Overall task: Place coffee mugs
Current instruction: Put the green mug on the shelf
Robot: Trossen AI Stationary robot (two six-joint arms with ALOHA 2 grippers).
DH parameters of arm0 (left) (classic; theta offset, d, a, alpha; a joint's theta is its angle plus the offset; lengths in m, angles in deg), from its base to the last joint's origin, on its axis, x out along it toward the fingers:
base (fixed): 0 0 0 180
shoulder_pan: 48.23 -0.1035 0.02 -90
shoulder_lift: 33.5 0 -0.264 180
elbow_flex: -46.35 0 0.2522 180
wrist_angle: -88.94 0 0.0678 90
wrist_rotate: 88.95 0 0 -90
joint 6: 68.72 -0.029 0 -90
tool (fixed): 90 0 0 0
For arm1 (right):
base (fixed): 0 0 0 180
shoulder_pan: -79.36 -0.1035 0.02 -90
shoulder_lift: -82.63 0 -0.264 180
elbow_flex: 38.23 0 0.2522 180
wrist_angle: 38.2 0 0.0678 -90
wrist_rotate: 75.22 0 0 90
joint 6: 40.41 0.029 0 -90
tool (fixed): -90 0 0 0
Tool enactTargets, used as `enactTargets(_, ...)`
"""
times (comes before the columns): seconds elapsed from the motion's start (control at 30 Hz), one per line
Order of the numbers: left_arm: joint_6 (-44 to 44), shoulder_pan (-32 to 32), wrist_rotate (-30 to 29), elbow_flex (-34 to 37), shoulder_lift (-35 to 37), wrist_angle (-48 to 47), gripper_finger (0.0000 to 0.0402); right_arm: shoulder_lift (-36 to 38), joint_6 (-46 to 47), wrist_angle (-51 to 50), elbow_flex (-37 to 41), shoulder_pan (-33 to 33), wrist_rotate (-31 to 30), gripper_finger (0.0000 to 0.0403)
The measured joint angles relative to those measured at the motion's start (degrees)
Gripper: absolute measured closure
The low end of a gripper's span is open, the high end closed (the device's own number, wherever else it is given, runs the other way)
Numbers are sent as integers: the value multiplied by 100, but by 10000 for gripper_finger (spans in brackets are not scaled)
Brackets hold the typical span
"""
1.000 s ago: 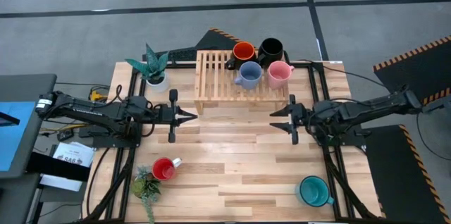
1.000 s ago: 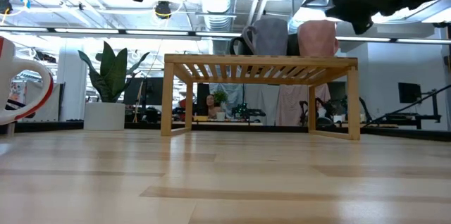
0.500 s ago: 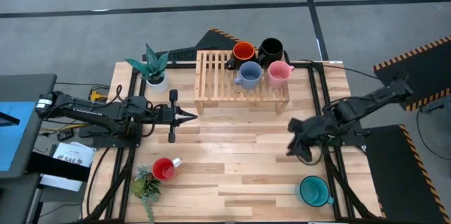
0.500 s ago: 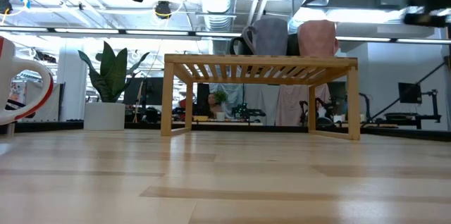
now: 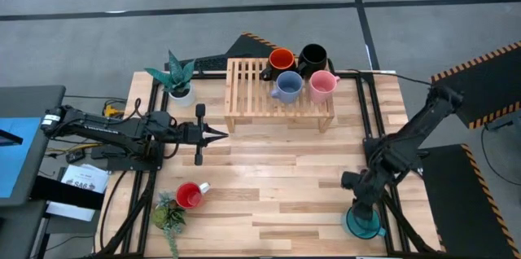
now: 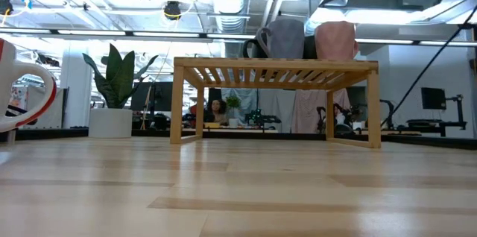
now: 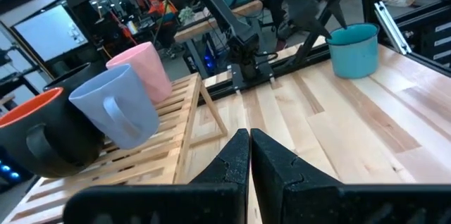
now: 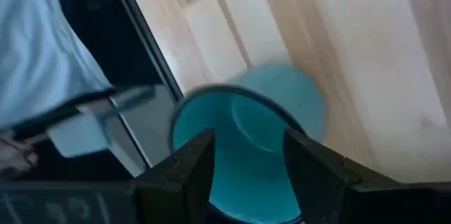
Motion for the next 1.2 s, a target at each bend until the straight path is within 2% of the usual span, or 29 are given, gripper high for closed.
enactTargets(0.13, -88, 0, 0, 0, 0, -2, 401, -193, -110, 0, 0, -30, -3, 210)
enactTargets(0.4, -191, 0, 0, 0, 0, -22, 401, -510, -1093, -164, 2, 5, 2, 210)
enactTargets(0.73, -203, 0, -1, -2, 0, -24, 401, -1003, -1179, -432, 2, -133, 126, 210)
enactTargets(0.93, -288, 0, -4, -2, 0, 4, 401, -1484, -1617, -535, 2, -297, 130, 210)
enactTargets(1.2, -405, 0, -206, -2, 0, 4, 401, -1864, -2047, -603, 2, -97, 148, 212)
